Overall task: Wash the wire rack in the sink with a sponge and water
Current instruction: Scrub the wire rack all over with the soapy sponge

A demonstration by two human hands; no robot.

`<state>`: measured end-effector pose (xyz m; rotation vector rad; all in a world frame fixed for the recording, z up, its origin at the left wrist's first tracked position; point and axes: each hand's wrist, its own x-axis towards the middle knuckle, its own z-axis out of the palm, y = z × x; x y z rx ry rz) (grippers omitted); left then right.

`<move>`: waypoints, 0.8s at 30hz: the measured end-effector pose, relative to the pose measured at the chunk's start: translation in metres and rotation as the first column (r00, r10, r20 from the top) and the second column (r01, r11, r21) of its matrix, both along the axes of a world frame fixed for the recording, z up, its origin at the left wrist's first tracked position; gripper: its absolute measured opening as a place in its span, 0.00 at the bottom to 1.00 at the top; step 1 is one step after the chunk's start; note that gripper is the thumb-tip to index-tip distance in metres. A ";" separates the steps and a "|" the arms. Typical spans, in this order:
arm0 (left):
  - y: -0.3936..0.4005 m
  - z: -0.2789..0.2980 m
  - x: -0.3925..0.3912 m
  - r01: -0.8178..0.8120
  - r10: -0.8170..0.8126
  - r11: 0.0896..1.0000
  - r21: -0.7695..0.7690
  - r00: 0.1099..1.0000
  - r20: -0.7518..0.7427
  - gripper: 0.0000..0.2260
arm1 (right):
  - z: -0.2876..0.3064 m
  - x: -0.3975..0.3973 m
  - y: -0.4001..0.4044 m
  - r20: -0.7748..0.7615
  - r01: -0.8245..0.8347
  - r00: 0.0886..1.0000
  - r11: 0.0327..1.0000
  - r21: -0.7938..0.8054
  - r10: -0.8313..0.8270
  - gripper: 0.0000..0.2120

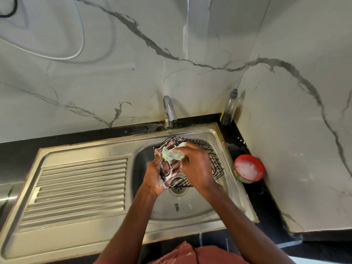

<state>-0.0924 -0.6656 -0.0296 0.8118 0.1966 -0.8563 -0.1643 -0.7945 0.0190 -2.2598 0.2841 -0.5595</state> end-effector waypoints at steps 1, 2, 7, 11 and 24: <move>0.001 -0.002 -0.001 -0.016 0.016 1.000 0.024 1.000 -0.023 0.21 | -0.001 -0.001 0.000 -0.025 0.014 1.000 0.998 0.057 -0.013 0.22; 0.002 -0.006 -0.001 -0.041 0.042 0.998 0.045 0.998 -0.037 0.23 | 0.000 -0.002 0.001 -0.042 0.019 0.999 0.993 0.116 -0.014 0.23; 0.013 -0.013 0.003 -0.095 0.098 0.993 0.074 0.994 -0.039 0.23 | -0.014 -0.017 -0.027 -0.207 0.135 0.972 0.984 0.119 -0.108 0.14; 0.014 -0.006 0.005 -0.075 0.077 0.997 0.036 0.996 -0.036 0.21 | -0.011 -0.023 -0.026 -0.172 0.174 0.973 0.978 0.118 -0.152 0.16; 0.022 -0.009 0.008 -0.044 0.045 0.998 -0.051 0.999 0.023 0.26 | -0.006 -0.025 -0.003 -0.124 0.123 0.986 0.989 0.088 -0.111 0.22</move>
